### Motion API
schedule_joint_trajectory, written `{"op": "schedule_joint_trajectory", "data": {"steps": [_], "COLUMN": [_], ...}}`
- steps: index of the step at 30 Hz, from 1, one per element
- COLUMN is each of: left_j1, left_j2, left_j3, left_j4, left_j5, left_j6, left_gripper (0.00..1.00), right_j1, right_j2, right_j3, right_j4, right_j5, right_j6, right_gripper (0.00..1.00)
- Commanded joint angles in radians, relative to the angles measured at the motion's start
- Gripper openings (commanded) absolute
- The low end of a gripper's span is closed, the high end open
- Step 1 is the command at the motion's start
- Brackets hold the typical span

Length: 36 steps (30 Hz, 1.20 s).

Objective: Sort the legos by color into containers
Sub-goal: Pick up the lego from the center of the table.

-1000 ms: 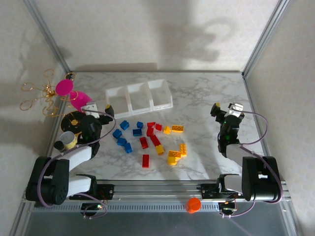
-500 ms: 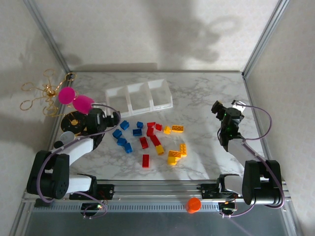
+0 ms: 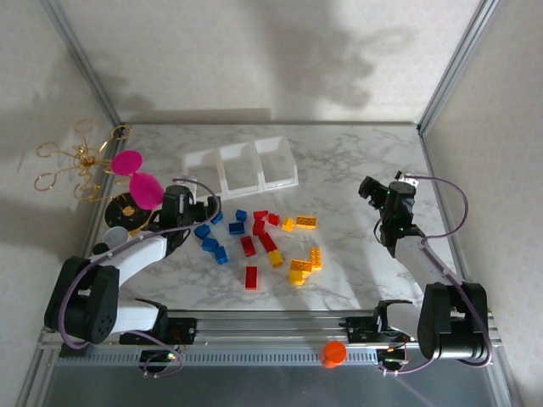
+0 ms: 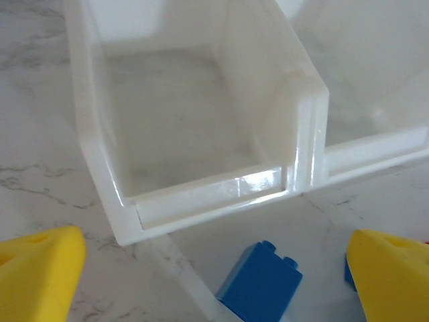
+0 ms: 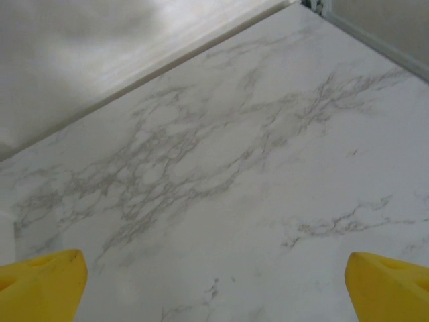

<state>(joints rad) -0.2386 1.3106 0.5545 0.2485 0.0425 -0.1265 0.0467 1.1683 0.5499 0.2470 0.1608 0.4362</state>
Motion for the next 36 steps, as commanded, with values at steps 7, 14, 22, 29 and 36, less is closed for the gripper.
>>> {"op": "schedule_joint_trajectory", "data": {"steps": [7, 14, 22, 29, 36], "left_j1": [-0.058, -0.175, -0.313, -0.315, -0.344], "left_j2": [-0.125, -0.156, -0.169, -0.111, -0.006], "left_j3": [-0.011, -0.003, 0.044, 0.108, 0.197], "left_j4": [0.003, -0.037, -0.105, -0.101, -0.255], "left_j5": [0.089, 0.060, -0.128, -0.189, -0.178], "left_j6": [-0.188, -0.309, -0.449, -0.512, -0.534], "left_gripper": [0.99, 0.99, 0.99, 1.00, 0.99], "right_j1": [0.092, 0.204, 0.361, 0.415, 0.426], "right_j2": [-0.039, -0.007, 0.051, 0.070, 0.081], "right_j3": [0.070, 0.099, 0.134, 0.138, 0.157], "right_j4": [-0.212, -0.291, -0.325, -0.320, -0.348], "right_j5": [-0.118, -0.184, -0.161, -0.113, -0.131], "right_j6": [0.050, 0.069, 0.079, 0.099, 0.096], "right_gripper": [0.99, 0.99, 0.99, 0.99, 0.99]}}
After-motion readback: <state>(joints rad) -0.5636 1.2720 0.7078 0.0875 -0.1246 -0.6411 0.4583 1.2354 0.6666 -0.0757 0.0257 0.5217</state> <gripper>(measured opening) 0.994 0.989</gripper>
